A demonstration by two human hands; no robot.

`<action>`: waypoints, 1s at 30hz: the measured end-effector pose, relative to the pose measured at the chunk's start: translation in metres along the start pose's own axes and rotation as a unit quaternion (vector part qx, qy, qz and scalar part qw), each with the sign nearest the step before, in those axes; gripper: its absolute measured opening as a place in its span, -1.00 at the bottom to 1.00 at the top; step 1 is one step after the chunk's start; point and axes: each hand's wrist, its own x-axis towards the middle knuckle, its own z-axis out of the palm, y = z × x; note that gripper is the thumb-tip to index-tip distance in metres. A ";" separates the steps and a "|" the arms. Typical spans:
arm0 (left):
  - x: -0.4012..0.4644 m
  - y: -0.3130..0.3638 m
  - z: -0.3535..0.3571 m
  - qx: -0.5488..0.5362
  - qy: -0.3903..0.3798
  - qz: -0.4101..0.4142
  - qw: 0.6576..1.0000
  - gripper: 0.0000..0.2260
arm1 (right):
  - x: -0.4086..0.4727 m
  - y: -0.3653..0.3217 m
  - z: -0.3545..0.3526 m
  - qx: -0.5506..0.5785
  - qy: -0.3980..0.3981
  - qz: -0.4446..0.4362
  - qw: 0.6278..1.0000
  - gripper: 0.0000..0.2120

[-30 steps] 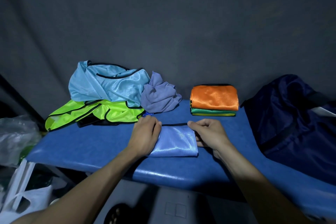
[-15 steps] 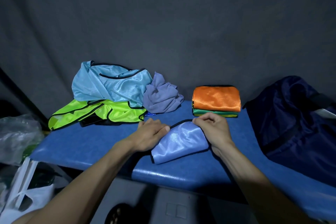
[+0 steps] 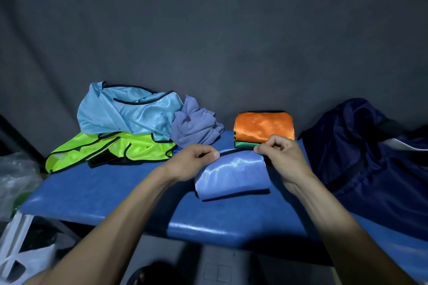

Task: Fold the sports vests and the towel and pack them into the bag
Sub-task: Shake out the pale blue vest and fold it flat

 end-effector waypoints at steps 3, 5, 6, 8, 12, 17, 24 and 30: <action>0.016 0.015 0.012 -0.007 0.060 0.013 0.998 -0.68 | 0.009 -0.006 -0.015 0.015 0.018 0.026 0.999 -0.70; 0.034 0.028 0.014 -0.019 0.097 0.030 0.995 -0.70 | 0.019 -0.011 -0.024 0.039 0.050 0.029 0.998 -0.70; 0.047 0.036 0.013 -0.020 0.121 0.040 0.992 -0.75 | 0.025 -0.013 -0.028 0.049 0.071 0.024 0.996 -0.72; 0.078 0.050 0.008 -0.027 0.172 0.055 0.983 -0.86 | 0.038 -0.017 -0.032 0.068 0.119 0.005 0.990 -0.77; 0.142 0.064 0.002 -0.025 0.195 0.040 0.980 -0.80 | 0.066 -0.015 -0.039 0.069 0.179 -0.049 0.980 -0.87; 0.186 0.061 0.011 -0.030 0.192 -0.034 0.980 -0.72 | 0.093 -0.006 -0.045 -0.078 0.175 -0.118 0.974 -0.67; 0.198 0.043 0.027 0.068 0.303 -0.029 0.950 -0.76 | 0.103 0.010 -0.033 -0.450 0.149 -0.238 0.848 -0.63; 0.199 0.043 0.020 0.103 0.293 -0.024 0.950 -0.71 | 0.108 0.018 -0.033 -0.499 0.067 -0.193 0.842 -0.62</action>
